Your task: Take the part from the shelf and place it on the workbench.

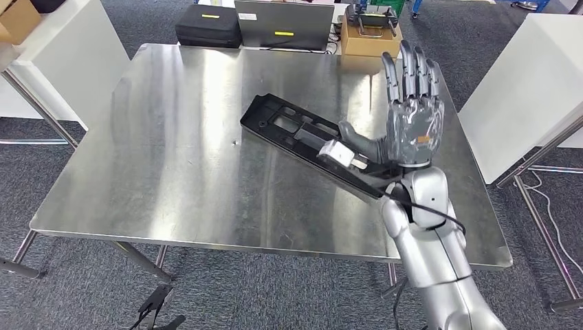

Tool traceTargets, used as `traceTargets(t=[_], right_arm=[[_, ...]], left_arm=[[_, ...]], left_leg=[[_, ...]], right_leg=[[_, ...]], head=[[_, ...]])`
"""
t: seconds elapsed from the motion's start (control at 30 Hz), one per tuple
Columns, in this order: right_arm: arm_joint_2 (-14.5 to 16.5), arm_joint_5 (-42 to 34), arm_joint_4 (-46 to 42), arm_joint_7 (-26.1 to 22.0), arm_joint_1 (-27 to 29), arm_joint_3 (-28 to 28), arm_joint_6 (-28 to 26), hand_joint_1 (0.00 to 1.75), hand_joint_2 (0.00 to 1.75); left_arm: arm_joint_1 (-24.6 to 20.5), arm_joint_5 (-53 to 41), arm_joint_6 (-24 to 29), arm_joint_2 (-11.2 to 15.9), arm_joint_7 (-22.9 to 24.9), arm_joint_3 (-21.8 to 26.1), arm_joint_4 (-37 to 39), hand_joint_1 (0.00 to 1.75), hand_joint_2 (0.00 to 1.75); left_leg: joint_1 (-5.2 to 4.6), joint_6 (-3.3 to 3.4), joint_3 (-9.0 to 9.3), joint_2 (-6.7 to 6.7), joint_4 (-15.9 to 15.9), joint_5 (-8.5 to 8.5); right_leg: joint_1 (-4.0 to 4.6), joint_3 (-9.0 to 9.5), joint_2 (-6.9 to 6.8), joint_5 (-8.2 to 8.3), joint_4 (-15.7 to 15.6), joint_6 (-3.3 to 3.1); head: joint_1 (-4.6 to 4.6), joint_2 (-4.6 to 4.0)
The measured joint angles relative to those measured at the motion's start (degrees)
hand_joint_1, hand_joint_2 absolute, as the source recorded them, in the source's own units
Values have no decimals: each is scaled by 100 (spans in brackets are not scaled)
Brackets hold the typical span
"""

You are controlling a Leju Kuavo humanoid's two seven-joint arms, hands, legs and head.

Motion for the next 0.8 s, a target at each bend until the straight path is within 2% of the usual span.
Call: traceTargets(t=[0.13, 0.2, 0.23, 0.3, 0.33, 0.37, 0.4, 0.43, 0.47, 0.5, 0.53, 0.57, 0.63, 0.7, 0.73, 0.8], right_arm=[[-184, -58, -1083, -51, 728, 229, -26, 0, 0], [-260, -69, -1389, -52, 877, 276, -28, 0, 0], [-295, -73, -1505, -52, 922, 295, -30, 0, 0], [-355, -79, -1649, -52, 999, 330, -32, 0, 0], [-379, -82, -1694, -52, 1043, 344, -33, 0, 0], [-404, -90, -1732, -56, 1091, 352, -37, 0, 0], [-429, -111, -1777, -68, 1139, 360, -48, 0, 0], [-456, -145, -1839, -89, 1194, 372, -74, 0, 0], [-489, -186, -1919, -120, 1260, 386, -118, 0, 0], [-522, -229, -2017, -152, 1350, 408, -182, 0, 0], [-558, -267, -2134, -180, 1464, 435, -260, 0, 0], [-592, -294, -2235, -199, 1575, 459, -330, 0, 0], [-652, -340, -2398, -215, 1770, 491, -431, 0, 0], [-720, -399, -2551, -206, 1948, 497, -504, 0, 0], [-756, -438, -2642, -197, 2044, 498, -539, 0, 0], [-819, -513, -2790, -181, 2210, 498, -590, 0, 0]], left_arm=[[101, 57, 2, 82, -57, 78, -1, 0, 0], [109, 63, 2, 97, -65, 102, -1, 0, 0], [109, 63, 2, 101, -67, 110, -2, 0, 0], [110, 64, 2, 104, -67, 119, -2, 0, 0], [112, 67, 2, 106, -67, 123, -1, 0, 0], [115, 73, 2, 106, -64, 127, -1, 0, 0], [118, 85, 2, 105, -60, 136, 0, 0, 0], [123, 108, 2, 105, -56, 149, 0, 0, 0], [131, 136, 2, 105, -51, 168, 0, 0, 0], [147, 167, 2, 112, -52, 190, 0, 0, 0], [172, 198, 1, 119, -63, 212, 1, 0, 0], [201, 220, 0, 125, -78, 230, 1, 0, 0], [264, 250, -8, 130, -120, 263, 2, 0, 0], [330, 265, -21, 135, -171, 296, 2, 0, 0], [366, 270, -30, 138, -198, 312, 2, 0, 0], [415, 276, -54, 141, -238, 338, 2, 0, 0]], left_leg=[[-19, 59, 44, 0, -10, -41], [-1, 104, 107, 10, -62, -33], [14, 129, 140, 19, -87, -29], [16, 154, 165, 33, -94, -41], [16, 153, 169, 37, -90, -43], [16, 148, 171, 38, -85, -42], [20, 140, 172, 36, -78, -40], [29, 124, 174, 31, -69, -41], [37, 99, 175, 24, -53, -48], [38, 62, 174, 14, -37, -60], [35, 19, 175, 6, -18, -71], [26, -17, 176, 1, -6, -78], [21, -63, 183, -2, -2, -74], [42, -103, 175, 6, 12, -96], [56, -128, 144, 23, 93, -188], [73, -171, -40, 60, 594, -594]], right_leg=[[-34, 34, 2, -34, 2, 59], [-45, -28, -4, -128, 181, 70], [-49, -146, -7, -249, 437, 57], [-60, -560, -10, -582, 1240, 11], [-62, -758, -10, -704, 1600, 12], [-65, -864, -10, -744, 1778, 33], [-71, -847, -11, -686, 1716, 73], [-86, -697, -15, -544, 1401, 122], [-106, -476, -23, -371, 948, 165], [-108, -275, -32, -211, 564, 182], [-101, -128, -36, -97, 291, 166], [-85, -65, -38, -43, 178, 134], [-57, -66, -30, -18, 195, 65], [-79, -68, -29, 8, 195, 7], [-93, -69, -30, 26, 190, -41], [-103, -89, -38, 63, 178, -138]], head=[[-1, 0], [4, 0], [9, 0], [17, 0], [16, 0], [15, 0], [18, 0], [18, 0], [22, 0], [26, 0], [25, 0], [26, 0], [19, 0], [19, 0], [15, 0], [3, 0]])
